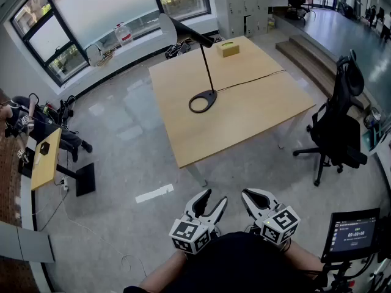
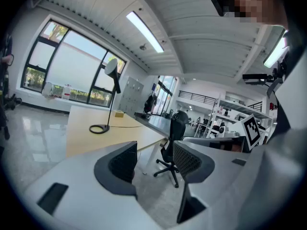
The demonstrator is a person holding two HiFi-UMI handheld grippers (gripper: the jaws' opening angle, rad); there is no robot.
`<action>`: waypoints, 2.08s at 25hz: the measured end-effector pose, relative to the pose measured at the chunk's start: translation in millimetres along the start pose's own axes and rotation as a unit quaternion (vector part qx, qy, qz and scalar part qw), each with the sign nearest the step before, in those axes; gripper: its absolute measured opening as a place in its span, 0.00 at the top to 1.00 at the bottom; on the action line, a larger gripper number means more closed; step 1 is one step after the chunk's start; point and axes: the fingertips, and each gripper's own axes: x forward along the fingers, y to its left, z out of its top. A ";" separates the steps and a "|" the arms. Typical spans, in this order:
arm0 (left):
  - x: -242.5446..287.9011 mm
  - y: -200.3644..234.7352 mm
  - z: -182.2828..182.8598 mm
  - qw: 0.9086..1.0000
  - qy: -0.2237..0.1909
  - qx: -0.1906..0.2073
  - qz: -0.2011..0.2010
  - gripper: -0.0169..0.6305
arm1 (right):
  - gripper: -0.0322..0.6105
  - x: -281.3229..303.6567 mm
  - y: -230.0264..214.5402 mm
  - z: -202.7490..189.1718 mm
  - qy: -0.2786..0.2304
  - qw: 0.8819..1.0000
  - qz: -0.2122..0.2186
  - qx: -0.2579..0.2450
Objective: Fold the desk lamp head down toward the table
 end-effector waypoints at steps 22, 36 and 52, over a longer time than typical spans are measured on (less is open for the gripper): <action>11.5 -16.0 -2.6 1.000 -0.002 0.006 0.013 0.60 | 0.92 -16.2 -14.8 10.6 -0.026 1.000 0.010 0.003; 44.1 -63.8 -19.6 0.999 0.005 0.013 0.038 0.60 | 0.92 -58.3 -56.4 12.5 -0.032 0.999 0.037 0.020; 76.7 -24.3 -4.7 0.999 0.012 0.005 0.050 0.60 | 0.92 -12.1 -91.3 20.9 -0.011 0.998 0.042 0.037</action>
